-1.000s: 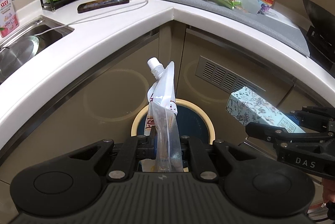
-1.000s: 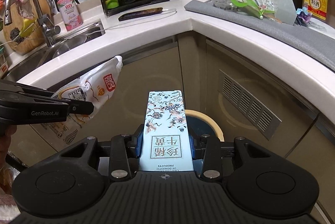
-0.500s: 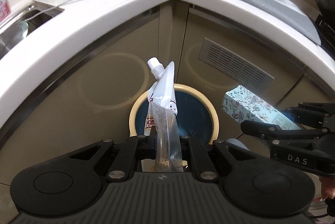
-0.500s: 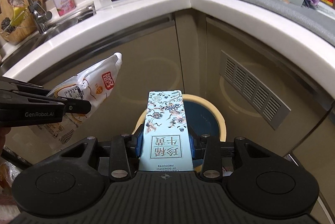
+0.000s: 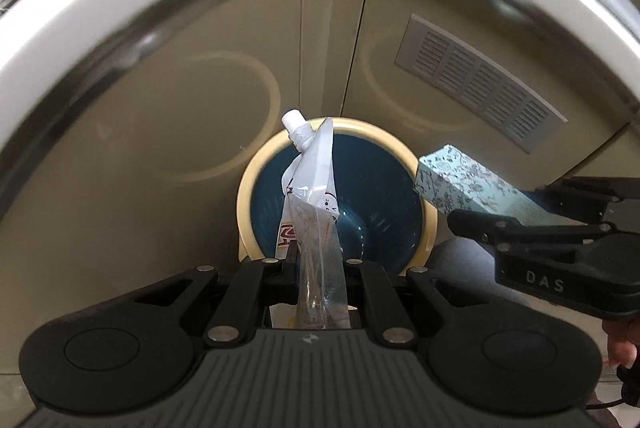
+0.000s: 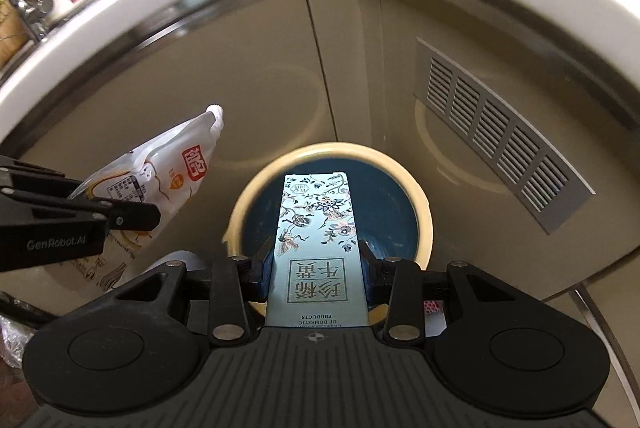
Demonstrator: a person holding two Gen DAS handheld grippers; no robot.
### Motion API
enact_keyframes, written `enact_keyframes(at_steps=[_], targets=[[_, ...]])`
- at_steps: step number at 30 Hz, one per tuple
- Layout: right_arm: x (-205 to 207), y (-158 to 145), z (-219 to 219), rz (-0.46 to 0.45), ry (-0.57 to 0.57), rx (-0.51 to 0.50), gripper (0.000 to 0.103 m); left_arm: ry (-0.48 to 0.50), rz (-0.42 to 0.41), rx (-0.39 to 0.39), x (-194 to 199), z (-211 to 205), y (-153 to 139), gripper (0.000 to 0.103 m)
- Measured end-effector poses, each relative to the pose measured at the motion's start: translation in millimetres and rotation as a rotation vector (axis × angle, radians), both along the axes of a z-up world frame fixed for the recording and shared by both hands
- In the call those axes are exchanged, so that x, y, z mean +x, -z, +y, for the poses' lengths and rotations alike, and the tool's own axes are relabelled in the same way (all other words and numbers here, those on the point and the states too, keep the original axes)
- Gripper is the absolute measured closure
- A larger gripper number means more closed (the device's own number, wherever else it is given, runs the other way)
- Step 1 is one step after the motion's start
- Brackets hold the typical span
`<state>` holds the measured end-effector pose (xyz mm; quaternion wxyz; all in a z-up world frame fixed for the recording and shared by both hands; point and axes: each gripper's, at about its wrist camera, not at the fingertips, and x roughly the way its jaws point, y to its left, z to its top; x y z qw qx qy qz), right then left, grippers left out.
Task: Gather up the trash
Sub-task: 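Lower both tools into the bin and open them to drop the items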
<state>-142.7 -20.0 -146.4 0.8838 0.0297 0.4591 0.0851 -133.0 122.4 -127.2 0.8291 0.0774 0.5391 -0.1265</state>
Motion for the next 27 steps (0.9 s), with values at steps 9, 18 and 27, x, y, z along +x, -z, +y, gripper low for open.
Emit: enact_keyframes(at_steps=[9, 18, 27], targets=[[61, 63, -3, 0.131, 0.037, -0.012, 0.061, 0.026, 0.145, 0.044, 48, -12, 59, 0.093], [110, 124, -2, 0.271, 0.055, -0.029, 0.061, 0.066, 0.255, 0.104, 87, -26, 121, 0.093], [129, 173, 2, 0.373, 0.057, -0.068, 0.061, 0.092, 0.354, 0.166, 97, -31, 168, 0.093]])
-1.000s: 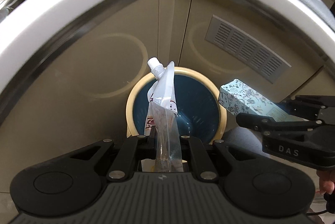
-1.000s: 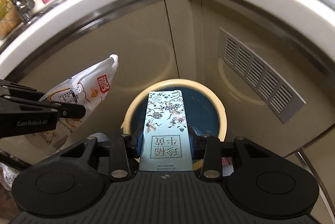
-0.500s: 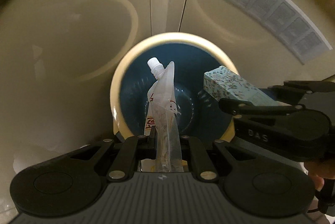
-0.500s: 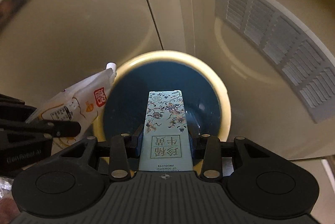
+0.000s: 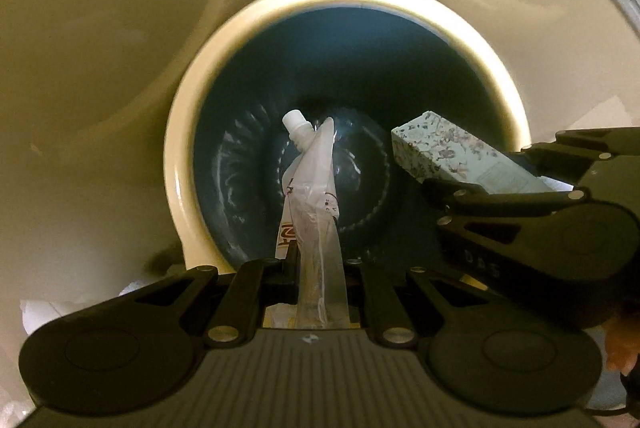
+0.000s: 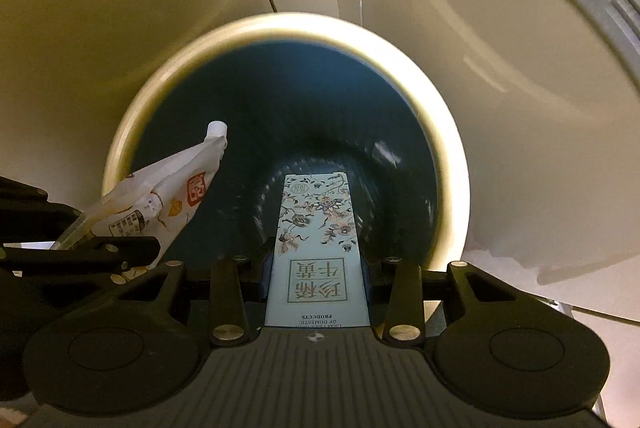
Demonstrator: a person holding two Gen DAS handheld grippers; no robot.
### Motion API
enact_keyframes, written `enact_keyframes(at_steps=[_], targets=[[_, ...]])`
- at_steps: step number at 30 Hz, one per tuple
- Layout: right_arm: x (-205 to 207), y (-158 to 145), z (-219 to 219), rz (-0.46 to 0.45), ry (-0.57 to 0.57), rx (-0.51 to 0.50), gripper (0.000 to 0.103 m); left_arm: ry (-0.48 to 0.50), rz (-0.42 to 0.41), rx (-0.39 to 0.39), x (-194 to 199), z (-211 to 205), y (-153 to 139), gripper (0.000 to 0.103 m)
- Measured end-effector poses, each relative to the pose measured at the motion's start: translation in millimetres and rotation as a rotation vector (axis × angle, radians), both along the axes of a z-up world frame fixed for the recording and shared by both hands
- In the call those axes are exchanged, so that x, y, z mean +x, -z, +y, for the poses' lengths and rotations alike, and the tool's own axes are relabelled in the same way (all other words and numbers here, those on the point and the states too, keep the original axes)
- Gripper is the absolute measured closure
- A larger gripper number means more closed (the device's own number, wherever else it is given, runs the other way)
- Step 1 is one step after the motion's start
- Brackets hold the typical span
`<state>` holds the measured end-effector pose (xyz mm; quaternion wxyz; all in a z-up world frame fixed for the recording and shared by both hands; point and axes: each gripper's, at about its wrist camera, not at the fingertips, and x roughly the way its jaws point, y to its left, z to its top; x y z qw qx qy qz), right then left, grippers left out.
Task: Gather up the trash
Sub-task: 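Lower both tools into the bin and open them to drop the items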
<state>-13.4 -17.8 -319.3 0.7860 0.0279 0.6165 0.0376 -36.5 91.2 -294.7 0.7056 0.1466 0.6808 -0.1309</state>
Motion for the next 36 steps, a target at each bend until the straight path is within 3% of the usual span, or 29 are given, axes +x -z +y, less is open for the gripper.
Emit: enact_keyframes(at_steps=[10, 36], targets=[[9, 36, 12, 0.071, -0.004, -0.02, 0.061, -0.002, 0.067, 0.033, 16, -6, 29, 0.093], [15, 32, 1, 0.054, 0.001, -0.043, 0.061, -0.04, 0.079, 0.056, 33, -6, 54, 0.093]])
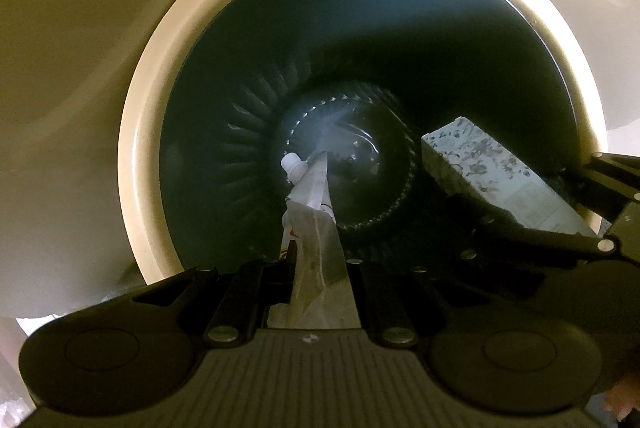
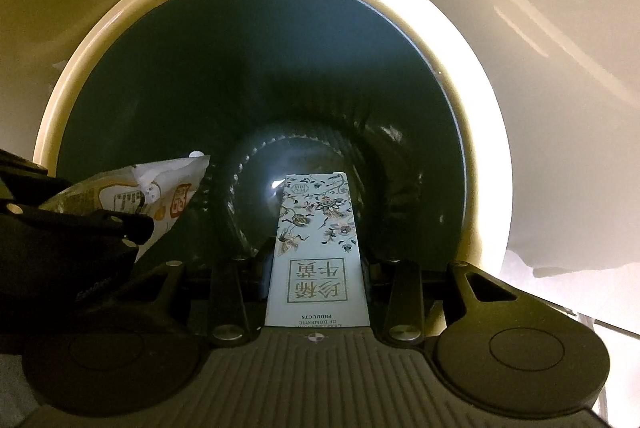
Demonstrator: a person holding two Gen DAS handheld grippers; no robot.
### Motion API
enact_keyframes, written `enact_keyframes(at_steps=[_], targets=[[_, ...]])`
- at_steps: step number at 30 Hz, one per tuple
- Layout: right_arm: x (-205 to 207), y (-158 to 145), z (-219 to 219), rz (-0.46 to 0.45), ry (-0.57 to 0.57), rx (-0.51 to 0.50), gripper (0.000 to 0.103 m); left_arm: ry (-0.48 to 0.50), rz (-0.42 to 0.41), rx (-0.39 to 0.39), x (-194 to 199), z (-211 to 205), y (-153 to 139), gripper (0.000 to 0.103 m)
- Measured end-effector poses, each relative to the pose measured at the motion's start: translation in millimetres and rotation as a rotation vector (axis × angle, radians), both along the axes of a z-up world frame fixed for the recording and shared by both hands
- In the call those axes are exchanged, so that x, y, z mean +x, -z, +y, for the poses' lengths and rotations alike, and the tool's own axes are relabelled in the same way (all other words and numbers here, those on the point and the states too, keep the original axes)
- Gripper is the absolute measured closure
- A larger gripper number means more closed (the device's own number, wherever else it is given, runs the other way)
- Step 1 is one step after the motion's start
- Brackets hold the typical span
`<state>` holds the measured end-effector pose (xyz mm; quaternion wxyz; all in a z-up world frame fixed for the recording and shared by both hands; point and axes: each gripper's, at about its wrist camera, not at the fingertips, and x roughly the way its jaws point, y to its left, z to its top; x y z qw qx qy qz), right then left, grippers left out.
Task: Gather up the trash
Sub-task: 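Lower both tools into the bin and open them to drop the items, then withdraw both open tools from the bin back up to the counter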
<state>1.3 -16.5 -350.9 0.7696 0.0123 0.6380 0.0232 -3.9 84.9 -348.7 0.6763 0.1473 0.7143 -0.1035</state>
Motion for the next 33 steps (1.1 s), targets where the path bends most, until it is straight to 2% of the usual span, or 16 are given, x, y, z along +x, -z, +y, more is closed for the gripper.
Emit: enact_keyframes(at_steps=[8, 10, 12, 13, 14, 15, 17, 20, 22, 27, 33], targets=[[1, 7, 2, -0.005, 0.01, 0.001, 0.061, -0.003, 0.01, 0.0, 4, -1, 8, 0.092], [2, 8, 2, -0.006, 0.014, 0.0, 0.061, -0.004, 0.014, -0.004, 6, 0, 15, 0.086], [2, 9, 2, -0.007, 0.024, 0.002, 0.061, -0.011, 0.021, -0.002, 5, 1, 13, 0.045], [2, 8, 1, -0.009, 0.038, -0.006, 0.06, -0.017, 0.006, 0.017, 6, 3, 11, 0.035], [3, 8, -1, -0.009, 0.053, -0.021, 0.06, -0.018, -0.01, 0.028, 6, 4, 9, 0.02], [3, 7, -3, -0.013, 0.061, -0.029, 0.06, -0.021, -0.03, 0.033, 6, 7, 5, 0.014], [3, 2, -7, -0.024, 0.069, -0.022, 0.05, -0.031, -0.035, 0.01, 7, 12, -2, 0.013], [1, -11, -11, -0.05, 0.073, 0.0, 0.045, -0.058, -0.037, -0.018, 8, 18, -17, 0.012], [-2, -22, -10, -0.074, 0.081, -0.009, 0.037, -0.061, -0.067, -0.028, 6, 20, -33, 0.012], [-18, -64, -9, -0.155, 0.074, 0.032, 0.036, -0.069, -0.147, -0.064, -12, 29, -83, 0.012], [-64, -136, -2, -0.31, 0.044, 0.067, 0.034, -0.074, -0.292, -0.094, -64, 43, -158, 0.011]])
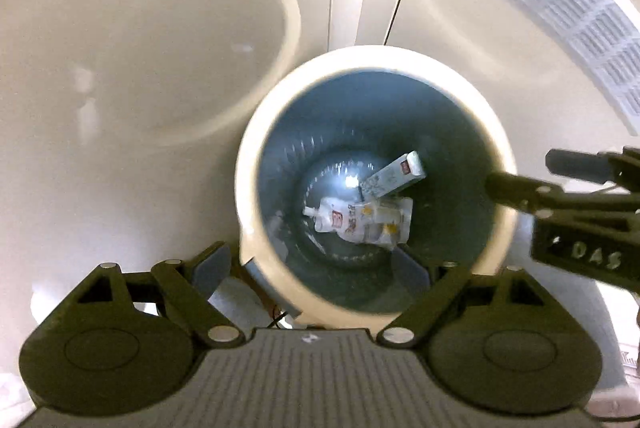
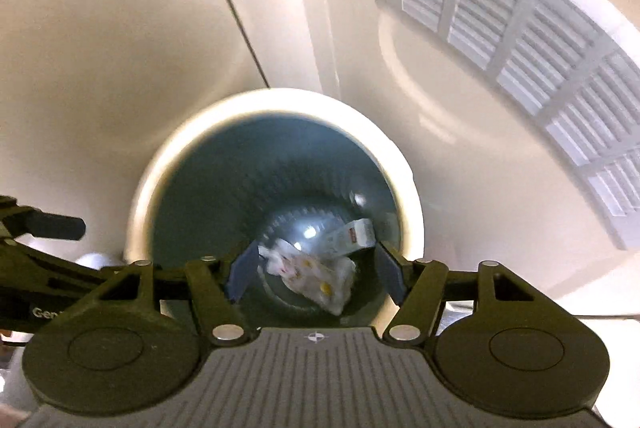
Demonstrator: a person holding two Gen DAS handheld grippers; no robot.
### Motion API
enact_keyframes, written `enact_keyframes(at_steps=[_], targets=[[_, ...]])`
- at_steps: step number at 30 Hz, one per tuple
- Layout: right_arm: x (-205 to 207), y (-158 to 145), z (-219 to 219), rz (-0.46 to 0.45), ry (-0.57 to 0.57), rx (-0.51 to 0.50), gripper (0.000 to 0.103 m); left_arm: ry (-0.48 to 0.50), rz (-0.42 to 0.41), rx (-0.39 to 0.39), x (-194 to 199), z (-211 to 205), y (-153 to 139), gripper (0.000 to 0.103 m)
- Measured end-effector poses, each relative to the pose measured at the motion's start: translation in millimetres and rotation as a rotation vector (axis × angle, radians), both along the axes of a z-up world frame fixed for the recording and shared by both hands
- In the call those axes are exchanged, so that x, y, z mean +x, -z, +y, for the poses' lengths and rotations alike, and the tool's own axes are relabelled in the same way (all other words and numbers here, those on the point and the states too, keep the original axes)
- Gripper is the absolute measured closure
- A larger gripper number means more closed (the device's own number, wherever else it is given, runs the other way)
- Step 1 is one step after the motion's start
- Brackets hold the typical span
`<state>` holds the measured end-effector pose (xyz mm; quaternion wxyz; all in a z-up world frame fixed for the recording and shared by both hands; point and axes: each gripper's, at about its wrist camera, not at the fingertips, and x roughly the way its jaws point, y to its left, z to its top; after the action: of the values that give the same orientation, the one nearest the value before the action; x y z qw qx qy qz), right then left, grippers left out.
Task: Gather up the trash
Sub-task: 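Withdraw both open tools from the bin back up to the counter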
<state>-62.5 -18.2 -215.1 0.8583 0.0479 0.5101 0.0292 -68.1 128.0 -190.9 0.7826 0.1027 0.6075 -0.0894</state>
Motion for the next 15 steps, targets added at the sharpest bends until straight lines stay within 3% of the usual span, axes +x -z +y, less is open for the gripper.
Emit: enact_keyframes(at_steps=[1, 3, 6, 15], targets=[[-11, -13, 2, -0.035, -0.004, 0.001, 0.032, -0.007, -0.028, -0.003, -10, 4, -11, 0.011], [-30, -37, 6, -0.109, -0.002, -0.001, 0.028, -0.03, -0.087, -0.004, -29, 9, -32, 0.0], [-62, -63, 11, -0.192, 0.001, -0.015, 0.023, -0.053, -0.189, 0.0, -61, 14, -62, 0.0], [-133, -105, 10, -0.344, -0.003, -0.014, 0.021, -0.028, -0.338, -0.01, -118, 11, -104, 0.0]])
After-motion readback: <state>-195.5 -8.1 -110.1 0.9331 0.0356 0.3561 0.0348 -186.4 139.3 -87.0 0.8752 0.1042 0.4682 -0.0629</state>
